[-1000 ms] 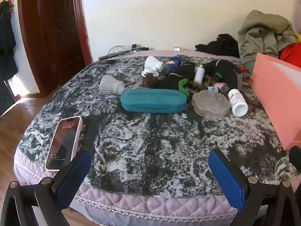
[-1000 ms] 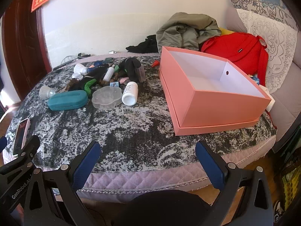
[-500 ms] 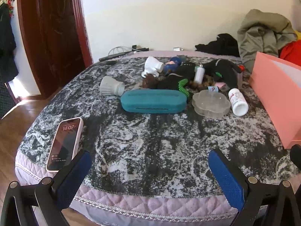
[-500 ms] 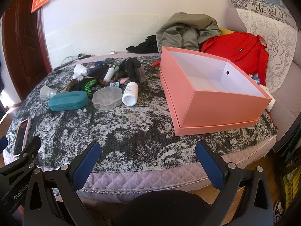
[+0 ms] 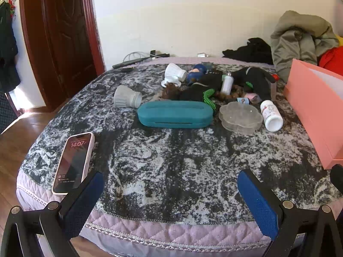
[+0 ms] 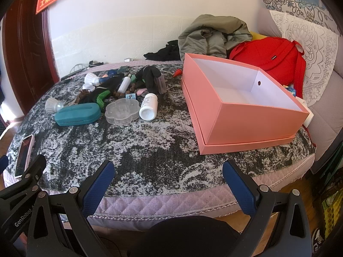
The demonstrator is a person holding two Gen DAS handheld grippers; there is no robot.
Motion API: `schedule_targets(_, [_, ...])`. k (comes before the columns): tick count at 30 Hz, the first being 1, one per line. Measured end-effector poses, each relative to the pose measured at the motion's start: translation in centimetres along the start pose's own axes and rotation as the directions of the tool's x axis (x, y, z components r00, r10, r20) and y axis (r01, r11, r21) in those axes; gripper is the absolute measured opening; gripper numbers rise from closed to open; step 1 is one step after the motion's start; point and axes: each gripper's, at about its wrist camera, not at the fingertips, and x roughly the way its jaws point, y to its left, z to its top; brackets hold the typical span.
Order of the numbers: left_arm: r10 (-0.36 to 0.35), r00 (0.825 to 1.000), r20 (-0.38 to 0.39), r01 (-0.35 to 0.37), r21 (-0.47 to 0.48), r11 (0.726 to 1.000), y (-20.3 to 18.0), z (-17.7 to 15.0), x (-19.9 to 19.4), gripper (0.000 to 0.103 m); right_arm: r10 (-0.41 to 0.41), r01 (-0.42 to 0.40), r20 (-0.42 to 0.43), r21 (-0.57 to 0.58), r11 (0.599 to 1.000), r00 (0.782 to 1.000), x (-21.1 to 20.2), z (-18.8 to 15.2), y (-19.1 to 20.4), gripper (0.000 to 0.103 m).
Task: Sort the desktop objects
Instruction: 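Grasp the teal glasses case with the left tool while the right tool grasps the white pill bottle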
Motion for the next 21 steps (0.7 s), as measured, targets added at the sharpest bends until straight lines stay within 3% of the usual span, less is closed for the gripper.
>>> schedule_targets(5, [-0.001, 0.999, -0.032, 0.002, 0.011, 1.000, 0.8, 2.2, 3.0, 0.103, 0.003, -0.003, -0.005, -0.002, 1.000, 1.000, 0.1, 0.1, 0.1, 0.102])
schedule_targets(9, [0.000, 0.998, -0.068, 0.001, 0.024, 1.000, 1.8, 4.7, 6.5, 0.103, 0.141, -0.142, -0.016, -0.010, 0.990, 0.990, 2.4, 2.8, 1.1, 0.102])
schedule_targets(11, [0.001, 0.996, -0.085, 0.001, 0.030, 1.000, 2.2, 6.0, 8.2, 0.103, 0.174, -0.174, -0.039, 0.009, 0.985, 0.984, 5.0, 4.7, 1.6, 0.102])
schedule_targets(13, [0.002, 0.995, -0.103, 0.002, 0.036, 0.999, 2.7, 7.2, 9.9, 0.103, 0.177, -0.175, -0.098, 0.030, 0.984, 0.979, 8.9, 6.7, 2.1, 0.102])
schedule_targets(16, [-0.008, 0.988, -0.151, 0.014, 0.041, 0.999, 2.7, 8.6, 13.2, 0.103, 0.196, -0.183, -0.219, 0.075, 0.980, 0.956, 14.7, 8.4, 2.4, 0.102])
schedule_targets(21, [-0.108, 0.958, -0.264, 0.129, 0.061, 0.990, -0.1, 9.2, 19.1, 0.103, 0.177, -0.145, -0.343, 0.119, 0.982, 0.923, 21.4, 9.2, 2.1, 0.101])
